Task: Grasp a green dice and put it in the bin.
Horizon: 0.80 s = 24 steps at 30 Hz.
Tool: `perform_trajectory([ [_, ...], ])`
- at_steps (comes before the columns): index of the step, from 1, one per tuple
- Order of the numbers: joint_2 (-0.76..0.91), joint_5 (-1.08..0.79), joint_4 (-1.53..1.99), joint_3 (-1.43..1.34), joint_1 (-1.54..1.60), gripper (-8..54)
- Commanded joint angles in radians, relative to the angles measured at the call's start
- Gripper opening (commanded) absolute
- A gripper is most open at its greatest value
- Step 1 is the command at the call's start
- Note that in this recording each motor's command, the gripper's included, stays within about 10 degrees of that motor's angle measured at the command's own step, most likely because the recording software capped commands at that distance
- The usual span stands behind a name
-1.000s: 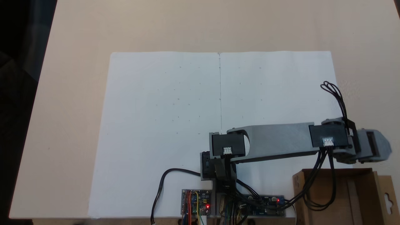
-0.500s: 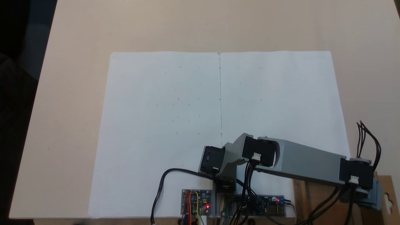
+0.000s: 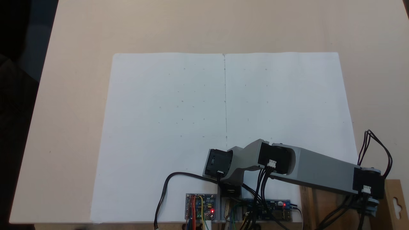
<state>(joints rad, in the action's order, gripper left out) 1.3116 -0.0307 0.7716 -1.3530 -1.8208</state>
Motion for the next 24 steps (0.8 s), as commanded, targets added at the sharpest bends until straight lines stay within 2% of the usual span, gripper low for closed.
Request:
perform_trajectory([
  [1, 0.018, 0.034, 0.048, 0.066, -0.017, 12.4],
  [16, 0.023, 0.015, 0.255, 0.066, -0.011, 12.6],
  [18, 0.009, -0.014, 0.250, 0.066, -0.003, 32.1],
  [19, 0.003, -0.018, 0.249, 0.066, 0.002, 33.4],
  [22, 0.003, -0.014, 0.219, 0.066, 0.002, 45.1],
  [24, 0.003, -0.012, 0.166, 0.066, 0.009, 45.8],
])
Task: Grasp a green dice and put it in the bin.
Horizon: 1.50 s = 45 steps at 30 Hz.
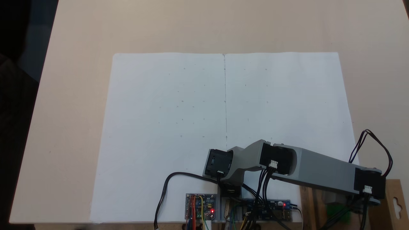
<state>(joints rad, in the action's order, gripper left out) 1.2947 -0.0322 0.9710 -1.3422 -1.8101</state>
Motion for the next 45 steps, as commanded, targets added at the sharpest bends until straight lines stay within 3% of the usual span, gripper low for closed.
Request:
perform_trajectory([
  [1, 0.020, -0.011, -0.064, 0.055, 0.008, 45.1],
  [6, 0.066, 0.043, -0.293, 0.057, 0.089, 43.0],
  [13, 0.284, 0.183, -0.587, 0.057, 0.282, 42.7],
  [23, 0.445, 0.183, -0.934, 0.057, 0.683, 43.2],
  [32, 0.522, 0.181, -0.954, 0.037, 1.042, 43.6],
  [45, 0.706, 0.106, -0.992, -0.437, 1.554, 45.2],
])
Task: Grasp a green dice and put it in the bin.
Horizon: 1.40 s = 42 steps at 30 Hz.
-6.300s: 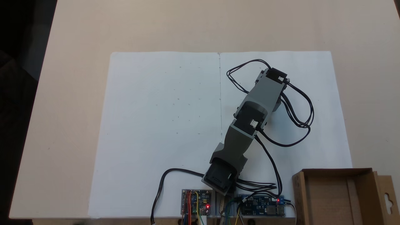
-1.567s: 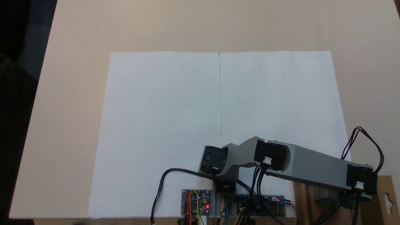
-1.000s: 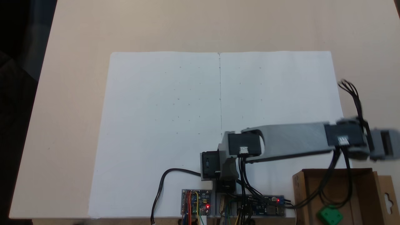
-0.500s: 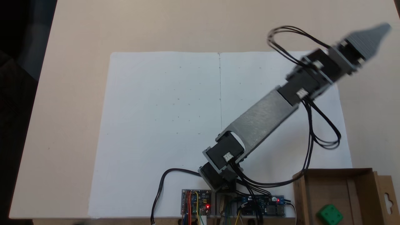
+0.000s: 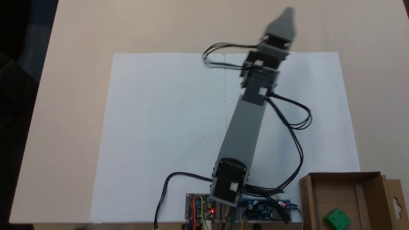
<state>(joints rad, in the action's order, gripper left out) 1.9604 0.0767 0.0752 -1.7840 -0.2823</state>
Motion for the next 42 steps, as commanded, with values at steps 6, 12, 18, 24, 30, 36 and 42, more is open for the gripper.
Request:
perform_trajectory([
  [6, 0.098, -0.163, -0.303, -0.403, 0.172, 44.8],
  [12, 0.149, -0.183, -0.530, -0.746, 0.219, 43.9],
  [18, 0.149, -0.201, -0.714, -0.936, 0.229, 42.7],
  [24, 0.195, -0.202, -0.917, -1.068, 0.262, 42.9],
  [30, 0.253, -0.207, -1.127, -1.190, 0.290, 43.2],
  [36, 0.328, -0.206, -1.310, -1.293, 0.288, 43.5],
  [42, 0.385, -0.209, -1.488, -1.345, 0.284, 43.7],
])
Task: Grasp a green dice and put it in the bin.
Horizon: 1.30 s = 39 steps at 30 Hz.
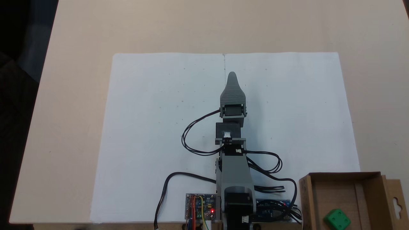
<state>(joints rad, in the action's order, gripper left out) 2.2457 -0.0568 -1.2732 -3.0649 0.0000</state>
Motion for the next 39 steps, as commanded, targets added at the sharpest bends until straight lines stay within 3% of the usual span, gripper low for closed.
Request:
perform_trajectory([
  [1, 0.103, -0.075, -0.165, -0.064, -0.009, 43.7],
  [39, 0.104, -0.072, -0.262, -0.064, -0.067, 45.2],
])
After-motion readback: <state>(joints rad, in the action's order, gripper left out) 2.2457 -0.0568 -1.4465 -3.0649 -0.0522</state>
